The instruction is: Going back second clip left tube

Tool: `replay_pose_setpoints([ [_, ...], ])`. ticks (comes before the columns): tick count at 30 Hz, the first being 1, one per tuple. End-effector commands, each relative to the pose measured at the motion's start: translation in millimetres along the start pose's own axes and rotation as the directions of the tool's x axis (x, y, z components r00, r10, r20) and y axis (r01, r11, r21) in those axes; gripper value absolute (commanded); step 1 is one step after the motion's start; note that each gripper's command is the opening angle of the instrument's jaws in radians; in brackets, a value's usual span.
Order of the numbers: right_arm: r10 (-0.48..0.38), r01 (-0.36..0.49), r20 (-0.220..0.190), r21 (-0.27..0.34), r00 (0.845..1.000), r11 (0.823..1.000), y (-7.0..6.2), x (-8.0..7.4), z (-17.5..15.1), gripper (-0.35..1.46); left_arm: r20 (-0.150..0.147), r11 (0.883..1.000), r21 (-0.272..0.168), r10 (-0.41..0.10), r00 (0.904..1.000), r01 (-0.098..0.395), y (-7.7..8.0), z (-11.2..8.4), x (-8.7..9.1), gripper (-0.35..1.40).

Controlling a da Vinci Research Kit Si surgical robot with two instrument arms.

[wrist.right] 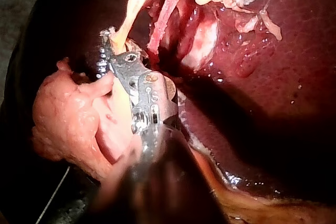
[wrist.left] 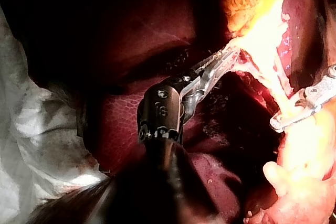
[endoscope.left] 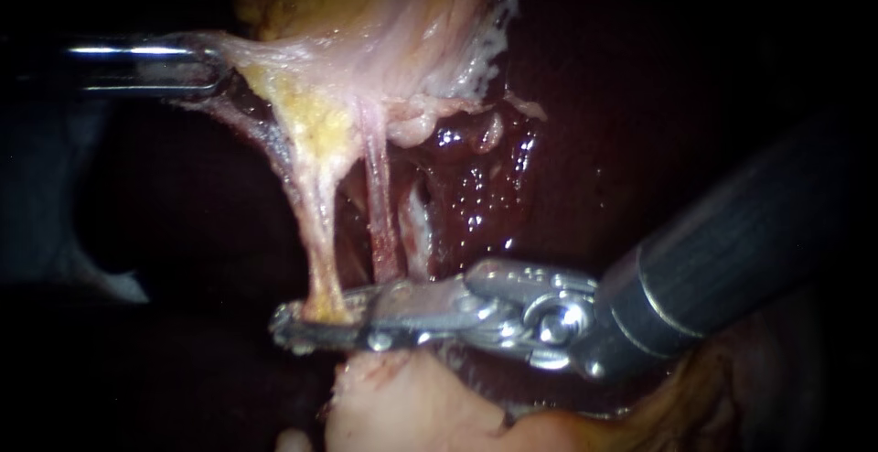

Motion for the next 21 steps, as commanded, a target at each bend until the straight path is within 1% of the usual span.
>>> replay_pose_setpoints([
  [1, -0.001, 0.001, 0.001, 0.001, 1.000, 1.000, 0.1, -0.1, 0.0, -0.35, 0.000, 1.000, 0.000, 0.000, 1.0000, 0.000, 0.0, 0.0, 0.0, -0.35],
  [3, -0.002, 0.002, 0.005, 0.004, 1.000, 1.000, 0.1, -0.2, 0.1, -0.35, 0.000, 1.000, 0.000, 0.000, 1.0000, 0.000, 0.0, 0.0, 0.0, -0.35],
  [5, -0.009, 0.009, 0.003, 0.004, 1.000, 1.000, 0.3, -0.2, 0.2, -0.06, 0.000, 1.000, 0.000, 0.000, 1.0000, 0.000, 0.0, 0.0, 0.0, -0.35],
  [6, -0.027, 0.027, 0.004, 0.006, 1.000, 1.000, 0.5, -0.1, 0.3, 0.14, 0.000, 1.000, 0.000, 0.000, 1.0000, 0.000, 0.0, 0.0, 0.0, -0.35],
  [7, -0.026, 0.026, 0.004, 0.006, 1.000, 1.000, 0.6, -0.1, 0.3, 0.26, 0.000, 1.000, 0.000, 0.000, 1.0000, 0.000, 0.0, 0.0, 0.0, -0.35],
  [9, -0.033, 0.033, -0.003, -0.005, 0.999, 0.999, 0.9, -0.1, 0.3, 0.36, 0.000, 1.000, 0.000, 0.000, 1.0000, 0.000, 0.0, 0.0, 0.0, -0.35],
  [10, -0.050, 0.050, -0.008, -0.020, 0.999, 0.999, 1.1, -0.1, 0.2, 0.41, 0.000, 1.000, 0.000, 0.000, 1.0000, 0.000, 0.0, 0.0, 0.0, -0.35],
  [11, -0.056, 0.056, -0.011, -0.032, 0.998, 0.998, 1.3, -0.1, 0.2, 0.43, 0.000, 1.000, 0.000, 0.000, 1.0000, 0.000, 0.0, 0.0, 0.0, -0.35],
  [13, -0.103, 0.102, -0.016, -0.061, 0.995, 0.993, 1.7, -0.1, 0.1, 0.46, 0.000, 1.000, 0.000, 0.000, 1.0000, 0.000, 0.0, 0.0, 0.0, -0.35],
  [14, -0.132, 0.130, -0.019, -0.084, 0.991, 0.988, 2.0, -0.1, -0.1, 0.48, 0.000, 1.000, 0.000, 0.000, 1.0000, 0.000, 0.0, 0.0, 0.0, -0.35],
  [17, -0.198, 0.193, -0.022, -0.126, 0.980, 0.973, 2.9, -0.2, -0.7, 0.50, 0.000, 1.000, 0.000, 0.000, 1.0000, 0.000, 0.0, 0.0, 0.0, -0.35],
  [21, -0.255, 0.252, -0.004, -0.143, 0.967, 0.957, 3.5, -0.6, -2.2, 0.50, 0.000, 1.000, 0.000, 0.000, 1.0000, 0.000, 0.1, 0.0, 0.0, -0.35],
])
